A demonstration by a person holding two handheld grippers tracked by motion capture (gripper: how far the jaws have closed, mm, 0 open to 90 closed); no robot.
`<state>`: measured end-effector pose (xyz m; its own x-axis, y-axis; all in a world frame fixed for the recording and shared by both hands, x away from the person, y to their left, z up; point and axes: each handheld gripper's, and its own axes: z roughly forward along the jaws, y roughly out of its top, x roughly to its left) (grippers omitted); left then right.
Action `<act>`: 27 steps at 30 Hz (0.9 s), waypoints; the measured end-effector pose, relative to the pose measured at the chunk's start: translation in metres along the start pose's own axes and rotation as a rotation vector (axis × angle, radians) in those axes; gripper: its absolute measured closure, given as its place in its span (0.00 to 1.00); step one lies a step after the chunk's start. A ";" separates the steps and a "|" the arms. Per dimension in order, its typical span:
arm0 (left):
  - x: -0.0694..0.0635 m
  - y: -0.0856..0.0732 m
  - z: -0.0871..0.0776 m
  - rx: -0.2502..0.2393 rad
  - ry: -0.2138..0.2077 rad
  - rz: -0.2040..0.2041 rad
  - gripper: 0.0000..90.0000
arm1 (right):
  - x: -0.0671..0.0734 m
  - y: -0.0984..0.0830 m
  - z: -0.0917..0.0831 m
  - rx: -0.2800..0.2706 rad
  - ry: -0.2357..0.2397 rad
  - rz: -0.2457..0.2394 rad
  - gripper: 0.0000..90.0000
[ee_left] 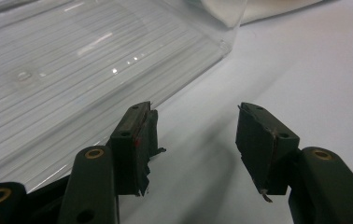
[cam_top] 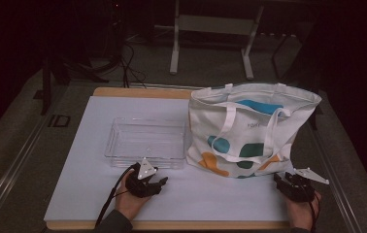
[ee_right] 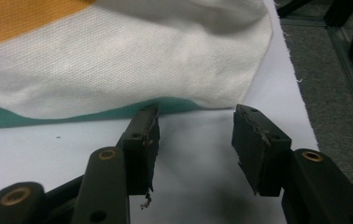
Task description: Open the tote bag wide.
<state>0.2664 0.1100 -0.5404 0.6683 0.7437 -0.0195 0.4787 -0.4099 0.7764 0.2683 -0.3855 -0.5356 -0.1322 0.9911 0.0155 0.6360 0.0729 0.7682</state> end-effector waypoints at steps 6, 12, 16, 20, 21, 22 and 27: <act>-0.001 0.000 0.000 0.002 0.002 0.005 0.52 | -0.001 0.000 -0.001 -0.005 0.019 -0.004 0.60; 0.000 0.000 0.000 -0.003 -0.008 0.001 0.54 | 0.001 0.000 -0.001 -0.008 0.012 -0.014 0.63; 0.000 0.000 0.000 -0.003 -0.018 0.005 0.59 | 0.002 0.000 0.000 -0.004 0.013 -0.030 0.66; -0.001 0.000 0.000 -0.004 -0.017 0.014 0.60 | 0.003 0.000 -0.001 -0.008 0.017 -0.037 0.69; -0.001 0.000 0.000 -0.005 -0.018 0.013 0.60 | 0.003 0.000 -0.002 -0.013 0.016 -0.042 0.69; -0.001 0.000 -0.001 -0.004 -0.018 0.014 0.60 | 0.004 0.000 -0.002 -0.015 0.010 -0.049 0.70; -0.001 0.000 -0.002 -0.012 -0.029 0.016 0.62 | 0.007 0.001 -0.005 -0.018 0.025 -0.052 0.73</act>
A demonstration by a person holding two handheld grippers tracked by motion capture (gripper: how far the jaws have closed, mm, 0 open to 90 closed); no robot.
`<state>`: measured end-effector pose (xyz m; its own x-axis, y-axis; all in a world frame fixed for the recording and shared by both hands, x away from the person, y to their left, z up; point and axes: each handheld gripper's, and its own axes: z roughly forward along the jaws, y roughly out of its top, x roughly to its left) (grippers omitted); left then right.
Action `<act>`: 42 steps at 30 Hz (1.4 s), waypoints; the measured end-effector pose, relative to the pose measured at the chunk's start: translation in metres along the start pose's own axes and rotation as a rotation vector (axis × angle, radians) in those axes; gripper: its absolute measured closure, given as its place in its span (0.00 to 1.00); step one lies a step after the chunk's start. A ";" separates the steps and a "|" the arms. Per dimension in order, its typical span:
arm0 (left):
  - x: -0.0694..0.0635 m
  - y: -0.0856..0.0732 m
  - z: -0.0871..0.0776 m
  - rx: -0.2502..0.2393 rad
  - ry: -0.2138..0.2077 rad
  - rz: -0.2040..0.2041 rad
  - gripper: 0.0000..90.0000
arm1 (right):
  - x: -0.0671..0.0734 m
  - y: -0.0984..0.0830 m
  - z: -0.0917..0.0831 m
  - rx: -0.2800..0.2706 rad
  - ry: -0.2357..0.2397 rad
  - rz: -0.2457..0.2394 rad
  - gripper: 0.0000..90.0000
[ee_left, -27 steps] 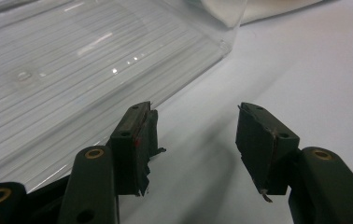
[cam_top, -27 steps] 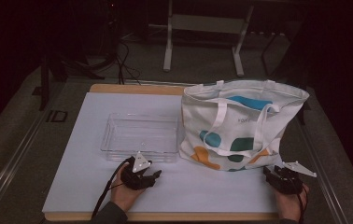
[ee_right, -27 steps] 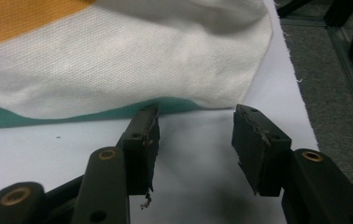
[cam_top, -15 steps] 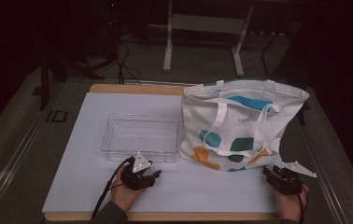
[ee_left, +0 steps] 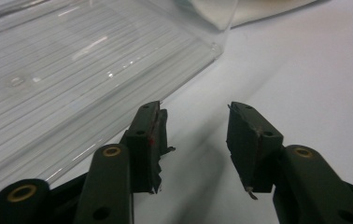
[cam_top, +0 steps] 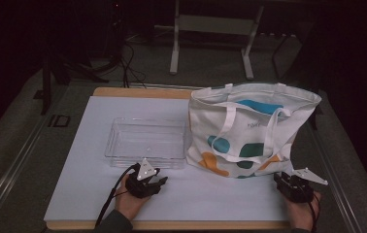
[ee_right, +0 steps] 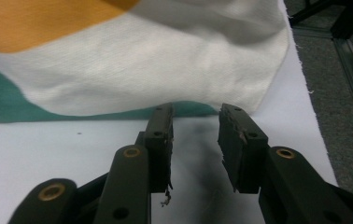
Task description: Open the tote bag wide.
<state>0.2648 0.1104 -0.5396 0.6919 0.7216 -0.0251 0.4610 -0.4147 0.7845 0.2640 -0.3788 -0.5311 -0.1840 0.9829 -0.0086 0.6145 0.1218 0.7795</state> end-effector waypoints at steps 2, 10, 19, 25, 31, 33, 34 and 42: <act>0.000 0.000 0.000 0.000 -0.003 0.003 0.63 | 0.002 0.001 -0.003 -0.005 0.002 -0.011 0.74; 0.000 -0.001 -0.007 0.030 -0.003 0.009 0.68 | 0.008 0.008 -0.020 -0.032 0.031 -0.039 0.74; -0.004 0.007 -0.019 -0.002 -0.038 0.015 0.70 | 0.007 0.020 -0.033 -0.051 0.090 -0.019 0.70; -0.009 0.020 -0.031 -0.025 -0.049 0.028 0.67 | 0.006 0.032 -0.041 -0.063 0.132 -0.022 0.72; -0.012 0.037 -0.041 -0.052 -0.072 0.060 0.66 | 0.006 0.050 -0.049 -0.087 0.157 -0.033 0.71; -0.011 0.040 -0.042 -0.056 -0.073 0.067 0.65 | 0.005 0.054 -0.050 -0.089 0.162 -0.031 0.69; -0.011 0.044 -0.043 -0.059 -0.072 0.072 0.65 | 0.005 0.057 -0.051 -0.093 0.167 -0.024 0.66; -0.005 0.065 -0.049 -0.081 -0.073 0.078 0.62 | -0.001 0.085 -0.049 -0.098 0.228 0.009 0.57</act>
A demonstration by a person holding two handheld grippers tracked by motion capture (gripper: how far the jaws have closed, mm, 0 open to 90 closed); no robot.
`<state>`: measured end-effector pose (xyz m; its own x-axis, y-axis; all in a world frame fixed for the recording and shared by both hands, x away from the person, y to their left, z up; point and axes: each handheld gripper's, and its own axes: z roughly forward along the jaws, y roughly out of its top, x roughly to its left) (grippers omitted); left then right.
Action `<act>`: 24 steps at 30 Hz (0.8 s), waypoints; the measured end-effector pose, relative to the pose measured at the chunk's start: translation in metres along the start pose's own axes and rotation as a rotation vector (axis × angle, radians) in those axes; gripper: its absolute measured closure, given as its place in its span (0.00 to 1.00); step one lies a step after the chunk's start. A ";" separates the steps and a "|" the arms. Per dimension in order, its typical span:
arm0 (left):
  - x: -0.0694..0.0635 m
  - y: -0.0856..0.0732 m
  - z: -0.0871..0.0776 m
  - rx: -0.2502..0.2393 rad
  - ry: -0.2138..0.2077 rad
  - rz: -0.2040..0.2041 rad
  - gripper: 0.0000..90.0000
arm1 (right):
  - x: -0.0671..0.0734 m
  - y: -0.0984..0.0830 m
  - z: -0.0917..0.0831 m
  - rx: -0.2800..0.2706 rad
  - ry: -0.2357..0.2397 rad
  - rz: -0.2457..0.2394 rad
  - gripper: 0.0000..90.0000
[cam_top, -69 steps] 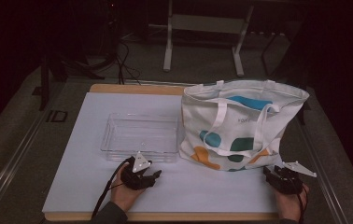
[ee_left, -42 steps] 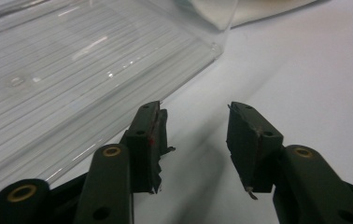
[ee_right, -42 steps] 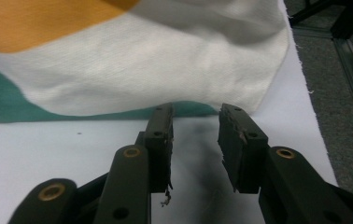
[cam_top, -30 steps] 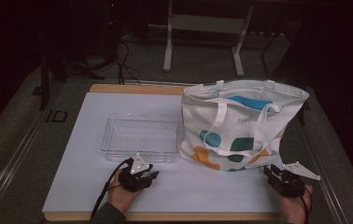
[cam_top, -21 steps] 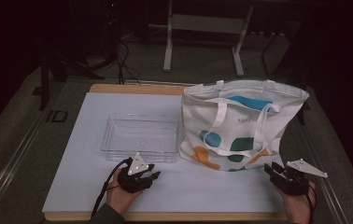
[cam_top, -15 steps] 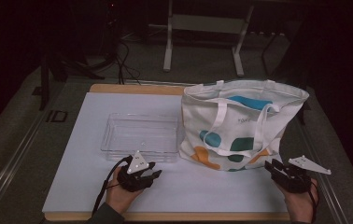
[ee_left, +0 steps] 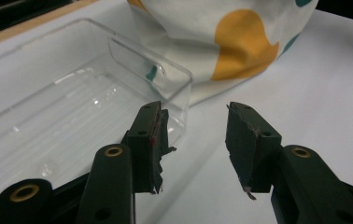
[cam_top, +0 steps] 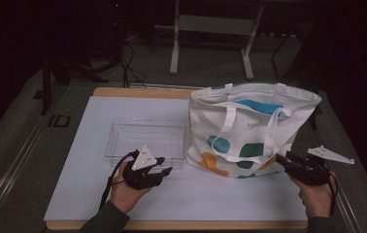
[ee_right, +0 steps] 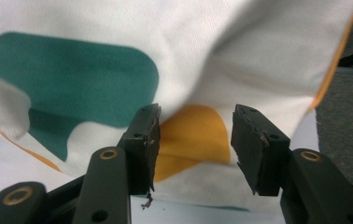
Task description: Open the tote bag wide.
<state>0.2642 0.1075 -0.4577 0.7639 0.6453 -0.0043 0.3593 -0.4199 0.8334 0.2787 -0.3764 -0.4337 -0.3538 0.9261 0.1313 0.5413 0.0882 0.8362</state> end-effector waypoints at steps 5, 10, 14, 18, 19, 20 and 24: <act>0.007 0.013 0.002 0.002 0.004 0.013 0.62 | -0.006 0.013 0.005 -0.010 0.020 0.034 0.58; 0.015 0.022 0.007 -0.001 -0.011 -0.012 0.62 | -0.009 0.023 0.010 -0.024 0.038 0.059 0.60; 0.018 0.027 0.010 -0.010 -0.018 -0.028 0.62 | -0.012 0.029 0.012 -0.041 0.064 0.078 0.68; 0.022 0.033 0.012 -0.026 -0.012 -0.029 0.62 | -0.012 0.033 0.015 -0.032 0.064 0.070 0.73; 0.024 0.035 0.013 -0.029 -0.011 -0.028 0.63 | -0.012 0.033 0.015 -0.030 0.063 0.069 0.74; 0.026 0.037 0.014 -0.029 -0.013 -0.032 0.63 | -0.012 0.033 0.015 -0.028 0.061 0.067 0.75; 0.032 0.044 0.019 -0.037 -0.017 -0.036 0.66 | -0.012 0.033 0.014 -0.022 0.061 0.059 0.84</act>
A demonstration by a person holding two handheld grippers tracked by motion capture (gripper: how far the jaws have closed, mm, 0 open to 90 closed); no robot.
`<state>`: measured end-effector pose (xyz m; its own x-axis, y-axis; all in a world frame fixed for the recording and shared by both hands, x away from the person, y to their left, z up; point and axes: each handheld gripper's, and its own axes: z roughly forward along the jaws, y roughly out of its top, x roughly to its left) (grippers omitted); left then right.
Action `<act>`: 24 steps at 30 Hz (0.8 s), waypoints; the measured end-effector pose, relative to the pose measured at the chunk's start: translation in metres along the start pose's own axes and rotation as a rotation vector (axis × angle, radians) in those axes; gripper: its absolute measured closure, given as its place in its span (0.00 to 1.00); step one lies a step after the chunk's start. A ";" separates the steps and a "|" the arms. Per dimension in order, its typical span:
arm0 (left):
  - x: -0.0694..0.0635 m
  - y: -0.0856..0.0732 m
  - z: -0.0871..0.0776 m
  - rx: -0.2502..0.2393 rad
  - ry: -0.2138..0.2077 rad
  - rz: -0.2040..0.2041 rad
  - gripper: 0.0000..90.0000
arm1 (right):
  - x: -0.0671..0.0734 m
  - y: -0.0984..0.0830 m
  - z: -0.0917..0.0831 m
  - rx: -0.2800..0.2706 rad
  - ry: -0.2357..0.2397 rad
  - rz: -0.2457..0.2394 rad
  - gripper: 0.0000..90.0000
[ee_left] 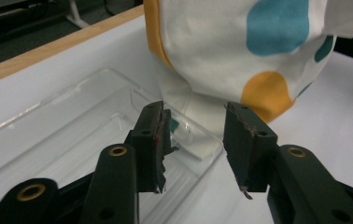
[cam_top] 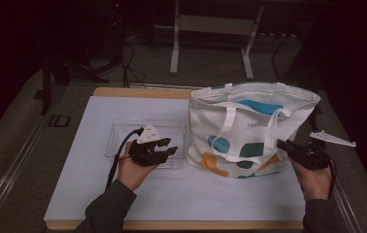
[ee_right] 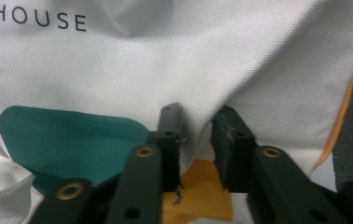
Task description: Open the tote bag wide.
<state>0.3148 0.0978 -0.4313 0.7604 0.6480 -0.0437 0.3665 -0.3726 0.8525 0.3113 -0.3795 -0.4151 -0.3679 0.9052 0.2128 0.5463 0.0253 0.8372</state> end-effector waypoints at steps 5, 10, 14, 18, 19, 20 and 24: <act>0.004 0.013 0.006 -0.006 0.003 0.015 0.66 | 0.001 -0.001 -0.002 -0.001 -0.008 -0.017 0.96; 0.005 0.028 0.012 -0.007 0.007 0.041 0.66 | 0.004 -0.001 -0.004 0.000 -0.012 -0.037 0.98; 0.009 0.038 0.018 -0.007 0.006 0.054 0.67 | 0.005 -0.001 -0.005 0.000 -0.015 -0.049 0.99; 0.017 0.048 0.024 -0.022 -0.006 0.031 0.66 | 0.005 -0.001 -0.007 0.003 -0.014 -0.057 0.99; 0.018 0.050 0.026 -0.024 -0.007 0.026 0.68 | 0.005 -0.001 -0.007 0.003 -0.014 -0.058 0.99; 0.019 0.052 0.027 -0.025 -0.005 0.024 0.70 | 0.005 -0.001 -0.007 0.002 -0.013 -0.059 0.99; 0.021 0.059 0.034 -0.026 0.000 0.015 0.72 | 0.005 -0.002 -0.008 -0.002 -0.010 -0.057 0.99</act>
<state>0.3706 0.0666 -0.3994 0.7655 0.6427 -0.0303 0.3407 -0.3650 0.8664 0.3028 -0.3784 -0.4114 -0.3914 0.9063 0.1595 0.5232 0.0766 0.8488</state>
